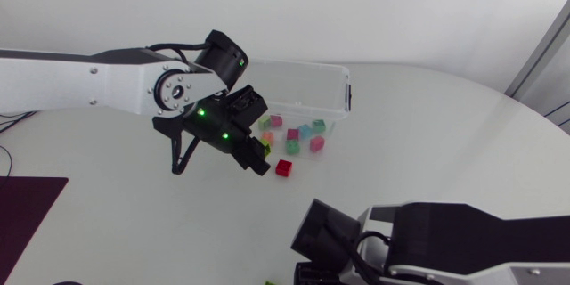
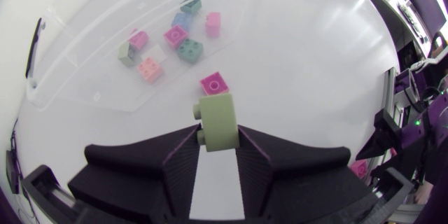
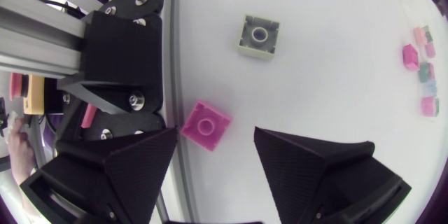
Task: Pick up the duplo bricks and place them in the container
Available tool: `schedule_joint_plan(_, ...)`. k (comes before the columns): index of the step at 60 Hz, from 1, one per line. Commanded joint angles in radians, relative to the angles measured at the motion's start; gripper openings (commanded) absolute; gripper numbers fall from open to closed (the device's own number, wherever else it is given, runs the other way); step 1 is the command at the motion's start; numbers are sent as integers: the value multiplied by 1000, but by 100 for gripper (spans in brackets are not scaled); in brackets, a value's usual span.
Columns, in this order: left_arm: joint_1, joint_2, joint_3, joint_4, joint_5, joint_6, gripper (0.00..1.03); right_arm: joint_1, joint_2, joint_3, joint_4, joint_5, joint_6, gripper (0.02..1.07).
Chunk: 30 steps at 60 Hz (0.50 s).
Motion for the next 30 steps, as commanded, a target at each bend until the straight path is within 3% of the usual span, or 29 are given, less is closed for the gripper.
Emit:
schedule_joint_plan(1,7,-31,-35,-13,9,25,16,10,31,2,-36,-18,-34,72)
schedule_joint_plan(11,17,-53,-59,-13,21,32,16,-4,86,2,-53,-16,-62,61)
schedule_joint_plan(30,15,-59,-70,-11,23,44,16,-149,94,11,-21,36,-120,61)
